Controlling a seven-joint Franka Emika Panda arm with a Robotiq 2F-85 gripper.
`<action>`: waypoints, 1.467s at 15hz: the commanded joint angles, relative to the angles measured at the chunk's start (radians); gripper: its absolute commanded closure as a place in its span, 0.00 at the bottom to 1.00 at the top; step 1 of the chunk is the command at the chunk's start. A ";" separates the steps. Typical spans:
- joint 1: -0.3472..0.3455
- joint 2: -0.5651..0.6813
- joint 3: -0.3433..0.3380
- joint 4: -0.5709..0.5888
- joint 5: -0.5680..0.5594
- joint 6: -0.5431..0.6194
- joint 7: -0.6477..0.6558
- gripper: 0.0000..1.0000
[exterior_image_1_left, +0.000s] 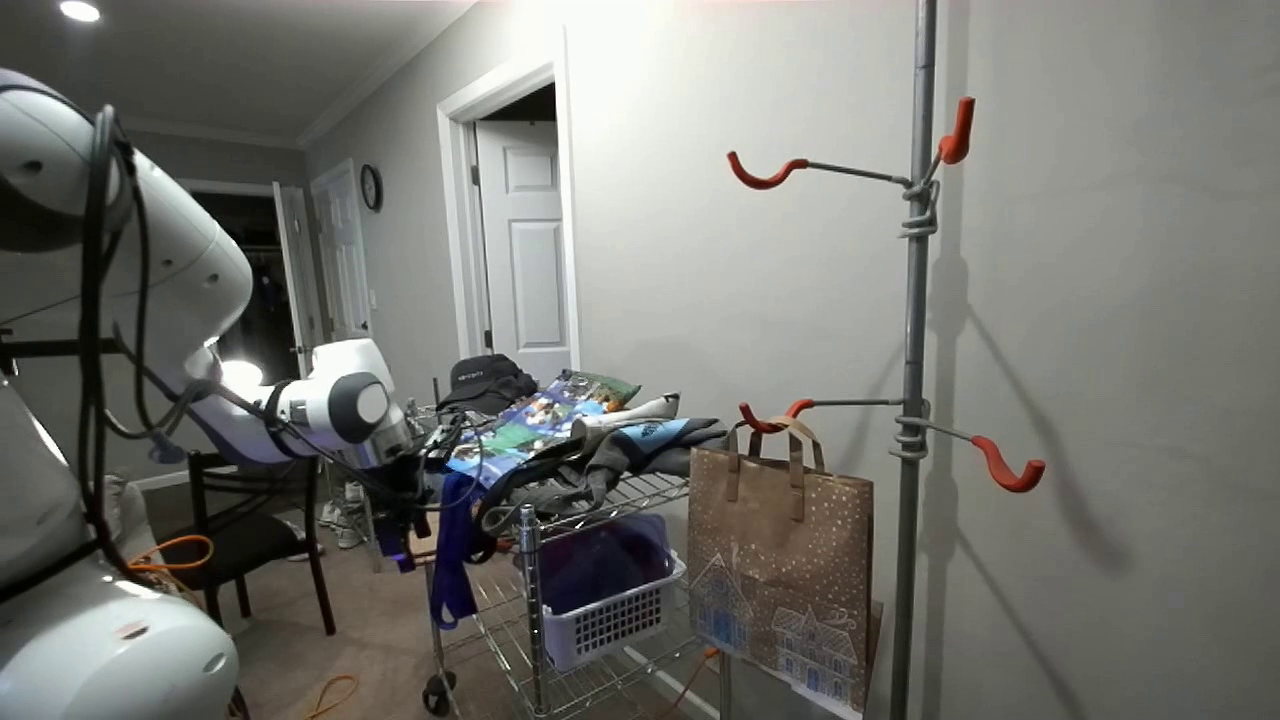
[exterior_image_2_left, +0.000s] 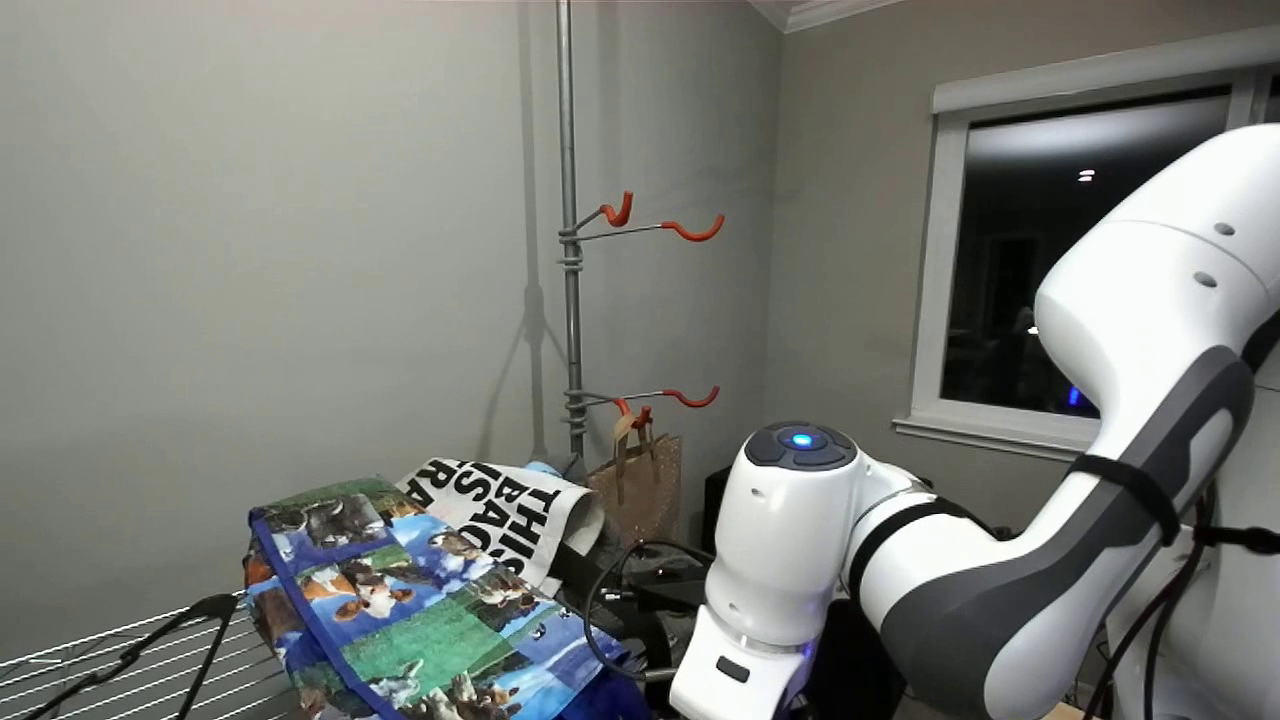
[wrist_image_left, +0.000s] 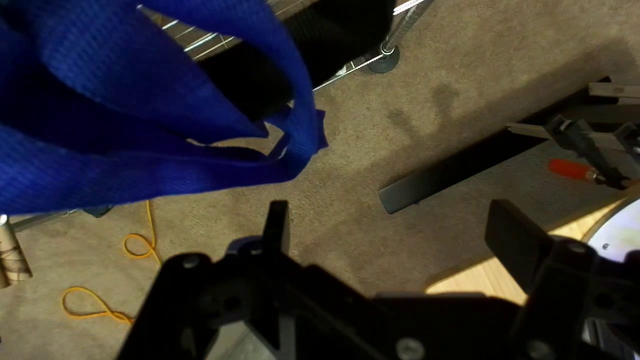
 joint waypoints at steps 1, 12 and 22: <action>0.007 0.006 -0.008 0.000 -0.005 0.001 -0.002 0.00; -0.005 0.061 -0.003 0.010 -0.051 0.036 -0.011 0.00; -0.073 0.265 0.023 0.068 -0.417 0.172 -0.034 0.00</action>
